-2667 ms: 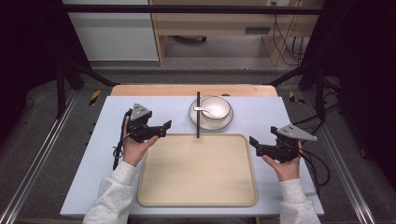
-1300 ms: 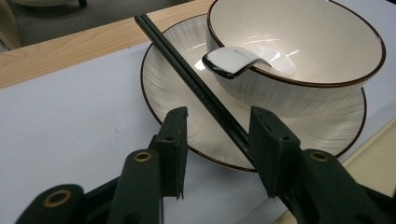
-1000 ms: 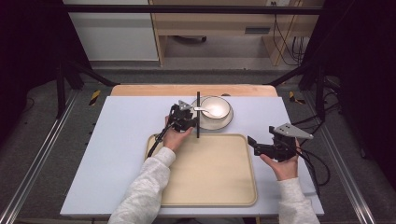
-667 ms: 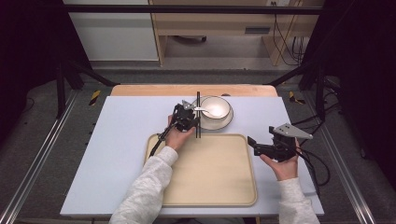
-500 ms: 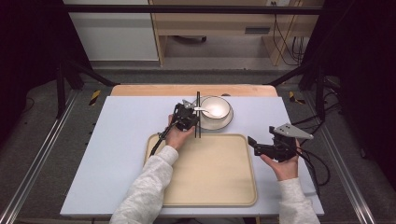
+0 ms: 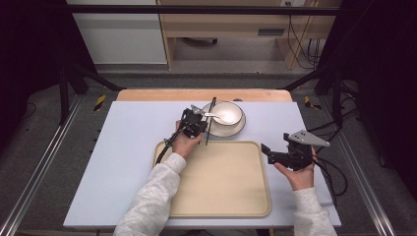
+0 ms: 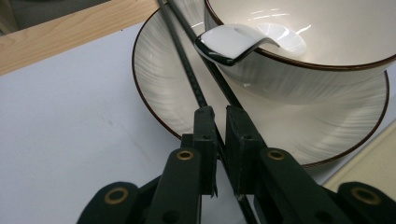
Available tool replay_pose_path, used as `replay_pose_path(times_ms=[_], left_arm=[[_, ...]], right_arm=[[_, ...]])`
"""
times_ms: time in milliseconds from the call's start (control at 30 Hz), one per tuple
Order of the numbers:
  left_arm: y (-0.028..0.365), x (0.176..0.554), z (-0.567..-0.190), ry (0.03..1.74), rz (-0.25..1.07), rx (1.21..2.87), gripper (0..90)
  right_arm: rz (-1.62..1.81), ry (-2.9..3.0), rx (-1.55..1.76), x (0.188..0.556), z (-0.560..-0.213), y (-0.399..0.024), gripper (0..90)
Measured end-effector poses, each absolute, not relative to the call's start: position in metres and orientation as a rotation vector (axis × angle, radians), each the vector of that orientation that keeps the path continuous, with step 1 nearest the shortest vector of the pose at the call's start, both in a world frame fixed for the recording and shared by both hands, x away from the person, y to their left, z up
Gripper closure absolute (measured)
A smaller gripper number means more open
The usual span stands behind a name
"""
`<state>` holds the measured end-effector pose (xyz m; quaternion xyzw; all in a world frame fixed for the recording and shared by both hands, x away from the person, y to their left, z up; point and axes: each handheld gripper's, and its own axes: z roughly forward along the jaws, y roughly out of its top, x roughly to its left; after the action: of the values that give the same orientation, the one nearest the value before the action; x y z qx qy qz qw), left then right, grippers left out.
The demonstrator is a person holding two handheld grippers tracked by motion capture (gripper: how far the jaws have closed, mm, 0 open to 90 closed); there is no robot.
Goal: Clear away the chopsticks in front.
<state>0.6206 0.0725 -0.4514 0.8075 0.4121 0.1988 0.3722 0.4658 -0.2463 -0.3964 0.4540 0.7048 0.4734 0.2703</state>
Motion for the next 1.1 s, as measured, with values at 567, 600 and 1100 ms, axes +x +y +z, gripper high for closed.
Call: replay_pose_path(times_ms=[567,600,1100], left_arm=[[0.068,0.634,-0.447,1.037,0.548,2.072,75.4],[0.068,0.636,-0.449,1.042,0.545,2.078,76.6],[0.064,0.638,-0.454,1.073,0.579,2.075,84.7]], right_arm=[[1.282,1.898,1.225,0.466,-0.396,-0.248,8.0],[1.28,1.898,1.223,0.466,-0.396,-0.248,8.0],[1.286,1.899,1.224,0.466,-0.396,-0.248,8.1]])
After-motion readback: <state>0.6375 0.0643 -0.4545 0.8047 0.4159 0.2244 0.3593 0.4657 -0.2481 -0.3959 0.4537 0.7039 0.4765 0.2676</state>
